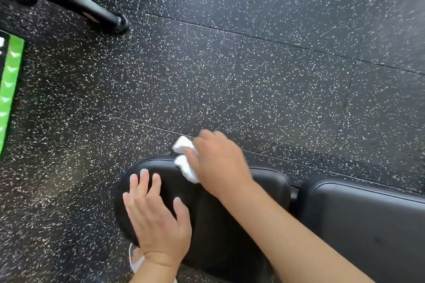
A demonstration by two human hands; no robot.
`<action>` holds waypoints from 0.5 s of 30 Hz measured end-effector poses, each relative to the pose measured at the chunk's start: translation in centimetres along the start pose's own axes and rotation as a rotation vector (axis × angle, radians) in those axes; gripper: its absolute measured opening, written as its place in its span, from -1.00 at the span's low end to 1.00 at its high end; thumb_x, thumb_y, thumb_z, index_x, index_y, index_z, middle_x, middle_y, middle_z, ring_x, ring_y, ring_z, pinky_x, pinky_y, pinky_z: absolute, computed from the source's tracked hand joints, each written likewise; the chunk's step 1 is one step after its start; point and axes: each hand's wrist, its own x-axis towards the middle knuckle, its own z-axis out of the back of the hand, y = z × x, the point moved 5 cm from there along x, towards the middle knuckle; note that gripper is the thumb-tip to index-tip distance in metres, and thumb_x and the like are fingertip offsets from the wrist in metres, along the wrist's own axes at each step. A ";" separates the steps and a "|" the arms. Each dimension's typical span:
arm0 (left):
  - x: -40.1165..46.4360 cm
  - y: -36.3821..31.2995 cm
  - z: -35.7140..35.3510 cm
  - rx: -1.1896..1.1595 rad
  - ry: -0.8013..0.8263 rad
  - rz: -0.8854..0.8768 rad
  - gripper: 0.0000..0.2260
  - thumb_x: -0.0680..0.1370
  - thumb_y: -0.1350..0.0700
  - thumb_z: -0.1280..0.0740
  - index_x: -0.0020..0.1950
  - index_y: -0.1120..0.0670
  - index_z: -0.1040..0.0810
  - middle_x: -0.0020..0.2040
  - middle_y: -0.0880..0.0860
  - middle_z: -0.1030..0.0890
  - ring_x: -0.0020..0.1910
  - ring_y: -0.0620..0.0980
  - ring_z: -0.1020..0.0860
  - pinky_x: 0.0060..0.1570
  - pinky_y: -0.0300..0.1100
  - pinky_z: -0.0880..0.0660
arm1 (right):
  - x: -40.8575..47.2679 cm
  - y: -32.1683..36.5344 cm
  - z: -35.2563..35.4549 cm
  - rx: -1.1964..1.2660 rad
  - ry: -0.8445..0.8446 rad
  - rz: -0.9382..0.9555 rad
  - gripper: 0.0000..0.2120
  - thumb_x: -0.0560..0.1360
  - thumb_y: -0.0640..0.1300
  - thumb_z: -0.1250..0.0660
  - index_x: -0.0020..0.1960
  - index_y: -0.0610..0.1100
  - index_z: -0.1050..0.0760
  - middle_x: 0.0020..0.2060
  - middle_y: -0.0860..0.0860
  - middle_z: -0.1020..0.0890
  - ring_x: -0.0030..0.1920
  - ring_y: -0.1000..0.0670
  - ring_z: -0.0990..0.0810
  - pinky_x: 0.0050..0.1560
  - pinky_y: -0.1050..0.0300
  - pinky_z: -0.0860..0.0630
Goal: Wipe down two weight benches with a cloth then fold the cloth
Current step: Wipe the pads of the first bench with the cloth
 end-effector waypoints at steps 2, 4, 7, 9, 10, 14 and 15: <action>0.0 -0.1 0.2 -0.017 0.002 0.021 -0.42 0.54 0.04 -0.22 0.49 0.31 -0.35 0.58 0.32 -0.33 0.63 0.36 -0.18 0.59 0.38 -0.08 | 2.2 3.6 -1.4 0.039 0.035 0.047 -0.65 0.70 0.09 -0.14 0.14 -0.10 -0.61 0.03 -0.03 -0.55 0.07 -0.13 -0.50 -0.05 -0.06 -0.44; -0.1 -0.2 0.5 -0.052 -0.004 0.034 -0.44 0.55 0.02 -0.22 0.47 0.31 -0.38 0.57 0.31 -0.35 0.63 0.35 -0.19 0.58 0.40 -0.10 | 3.1 5.4 -2.3 0.047 0.036 0.084 -0.66 0.70 0.10 -0.15 0.17 -0.06 -0.62 -0.02 -0.01 -0.52 0.03 -0.12 -0.49 -0.06 -0.05 -0.46; 0.1 0.0 1.2 -0.115 0.028 0.031 -0.44 0.59 -0.02 -0.21 0.52 0.26 -0.39 0.61 0.22 -0.32 0.68 0.24 -0.14 0.63 0.32 -0.05 | 1.8 4.8 -1.4 0.086 -0.079 0.157 -0.80 0.67 0.06 -0.27 -0.01 -0.01 -0.57 -0.17 0.03 -0.43 -0.14 -0.09 -0.44 -0.23 -0.04 -0.50; -0.4 0.7 1.8 -0.102 0.096 -0.012 -0.42 0.61 -0.05 -0.20 0.60 0.17 -0.35 0.67 0.13 -0.25 0.71 0.14 -0.07 0.66 0.20 0.01 | 0.1 2.7 -0.8 0.064 -0.114 0.146 -0.75 0.67 0.10 -0.27 -0.15 0.04 -0.44 -0.19 0.07 -0.43 -0.16 -0.05 -0.43 -0.26 0.03 -0.38; -0.9 1.2 2.1 -0.091 0.120 -0.034 -0.42 0.62 -0.05 -0.19 0.62 0.12 -0.34 0.68 0.09 -0.24 0.71 0.12 -0.08 0.67 0.17 0.01 | -0.6 1.3 -0.8 0.041 -0.078 0.104 -0.70 0.67 0.16 -0.21 -0.15 0.02 -0.43 -0.17 0.08 -0.44 -0.13 -0.03 -0.42 -0.22 0.03 -0.37; -4.4 3.4 2.8 -0.080 0.159 -0.120 -0.46 0.62 -0.02 -0.19 0.61 0.03 -0.40 0.67 0.03 -0.27 0.68 0.12 -0.18 0.62 0.17 -0.09 | -2.5 -1.7 0.5 -0.017 -0.056 -0.002 -0.60 0.66 0.22 -0.10 0.04 -0.04 -0.55 -0.04 0.01 -0.57 -0.02 -0.06 -0.52 -0.02 -0.04 -0.51; -5.1 3.8 2.8 -0.078 0.156 -0.140 -0.47 0.62 -0.02 -0.19 0.61 0.02 -0.40 0.67 0.03 -0.28 0.67 0.12 -0.21 0.61 0.17 -0.11 | -2.5 -1.3 0.6 -0.030 -0.071 -0.015 -0.62 0.67 0.20 -0.12 0.05 -0.06 -0.56 -0.03 -0.01 -0.57 -0.02 -0.07 -0.53 -0.01 -0.05 -0.52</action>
